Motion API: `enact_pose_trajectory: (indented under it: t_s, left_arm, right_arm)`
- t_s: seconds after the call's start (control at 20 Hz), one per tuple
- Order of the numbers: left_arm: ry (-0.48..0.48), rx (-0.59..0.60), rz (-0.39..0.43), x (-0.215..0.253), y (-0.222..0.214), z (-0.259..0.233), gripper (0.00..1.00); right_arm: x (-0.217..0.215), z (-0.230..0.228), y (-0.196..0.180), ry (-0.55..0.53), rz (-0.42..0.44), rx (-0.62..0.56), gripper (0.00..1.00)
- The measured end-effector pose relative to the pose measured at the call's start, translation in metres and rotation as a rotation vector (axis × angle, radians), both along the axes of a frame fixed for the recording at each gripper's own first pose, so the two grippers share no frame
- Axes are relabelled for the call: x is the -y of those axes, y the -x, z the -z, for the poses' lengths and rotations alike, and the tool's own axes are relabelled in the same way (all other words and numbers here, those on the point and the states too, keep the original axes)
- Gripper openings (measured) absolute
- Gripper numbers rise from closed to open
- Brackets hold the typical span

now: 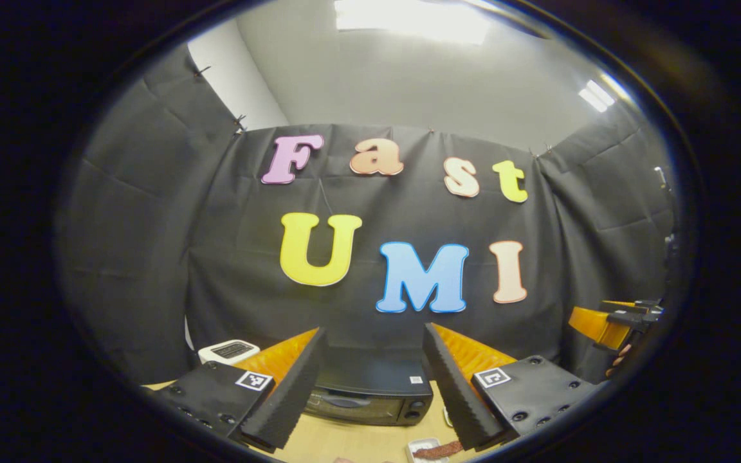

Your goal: Open the electric oven with the left hand, put the food in, and close the electric oven.

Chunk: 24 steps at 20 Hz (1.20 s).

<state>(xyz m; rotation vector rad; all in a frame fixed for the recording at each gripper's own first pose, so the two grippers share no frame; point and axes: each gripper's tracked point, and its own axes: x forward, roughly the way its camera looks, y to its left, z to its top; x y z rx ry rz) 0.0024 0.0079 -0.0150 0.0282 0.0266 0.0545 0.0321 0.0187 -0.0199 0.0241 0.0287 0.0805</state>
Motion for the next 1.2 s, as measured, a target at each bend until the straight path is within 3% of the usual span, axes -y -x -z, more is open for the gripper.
enact_pose_trajectory:
  t_s: [0.5,1.2]
  left_arm:
    - [-0.031,-0.136,-0.01,-0.015,-0.039,0.073,1.0]
    - [-0.017,-0.404,0.051,-0.056,-0.161,0.255,0.96]
  right_arm:
    - [-0.013,0.033,-0.011,-0.003,-0.075,-0.069,0.97]
    - [0.002,0.065,-0.026,0.067,0.132,-0.148,0.97]
